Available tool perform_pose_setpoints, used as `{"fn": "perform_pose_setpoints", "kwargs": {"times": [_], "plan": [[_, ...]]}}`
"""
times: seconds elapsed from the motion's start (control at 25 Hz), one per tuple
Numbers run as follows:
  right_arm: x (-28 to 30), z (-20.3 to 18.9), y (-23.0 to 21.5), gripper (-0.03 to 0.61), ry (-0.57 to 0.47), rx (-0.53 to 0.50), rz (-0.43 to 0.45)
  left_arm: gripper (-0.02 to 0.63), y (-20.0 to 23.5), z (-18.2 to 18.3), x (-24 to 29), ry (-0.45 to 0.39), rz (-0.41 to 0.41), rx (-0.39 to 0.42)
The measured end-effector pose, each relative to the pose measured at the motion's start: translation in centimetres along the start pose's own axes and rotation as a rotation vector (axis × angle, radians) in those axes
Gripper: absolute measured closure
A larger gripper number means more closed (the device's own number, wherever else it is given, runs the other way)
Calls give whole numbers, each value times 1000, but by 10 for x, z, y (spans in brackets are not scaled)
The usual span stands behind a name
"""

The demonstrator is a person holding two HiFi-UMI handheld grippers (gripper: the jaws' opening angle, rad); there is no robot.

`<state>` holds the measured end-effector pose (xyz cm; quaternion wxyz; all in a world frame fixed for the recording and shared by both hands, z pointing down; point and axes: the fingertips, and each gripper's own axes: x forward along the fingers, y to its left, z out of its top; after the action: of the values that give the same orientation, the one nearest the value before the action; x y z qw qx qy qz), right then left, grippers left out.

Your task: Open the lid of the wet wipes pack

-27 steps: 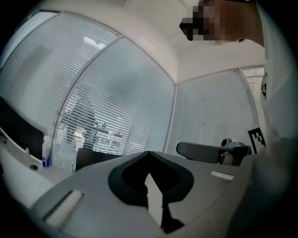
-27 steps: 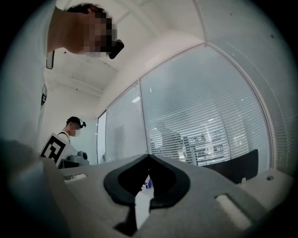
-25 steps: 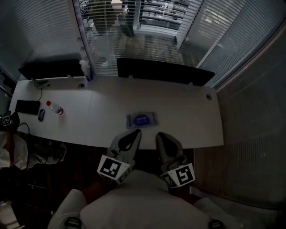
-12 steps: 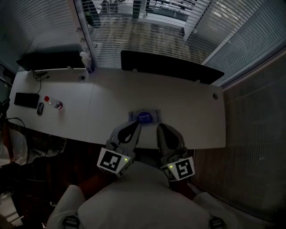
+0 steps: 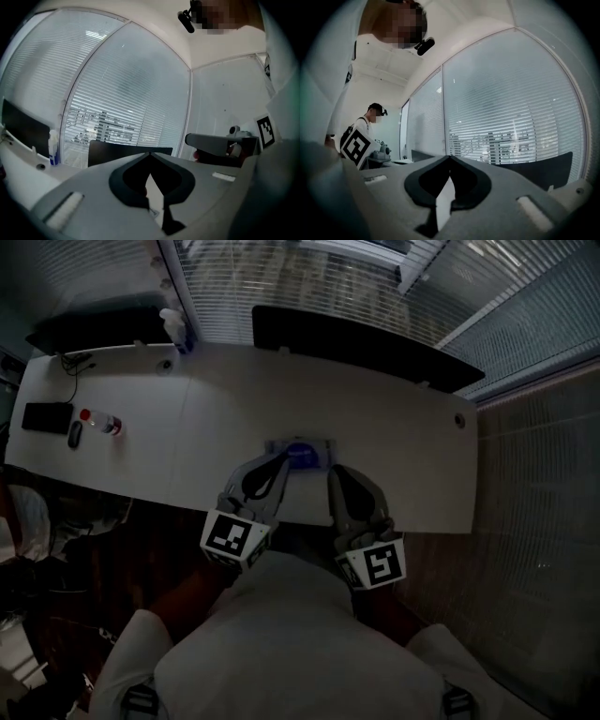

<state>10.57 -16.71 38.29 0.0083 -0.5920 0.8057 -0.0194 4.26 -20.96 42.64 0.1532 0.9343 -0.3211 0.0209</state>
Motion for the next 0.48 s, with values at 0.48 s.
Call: {"fn": "perform_pose_setpoints", "kwargs": {"times": [0.48], "plan": [[35, -141, -8, 541, 252, -140, 125, 611, 65, -151, 19, 244, 107, 17]]}}
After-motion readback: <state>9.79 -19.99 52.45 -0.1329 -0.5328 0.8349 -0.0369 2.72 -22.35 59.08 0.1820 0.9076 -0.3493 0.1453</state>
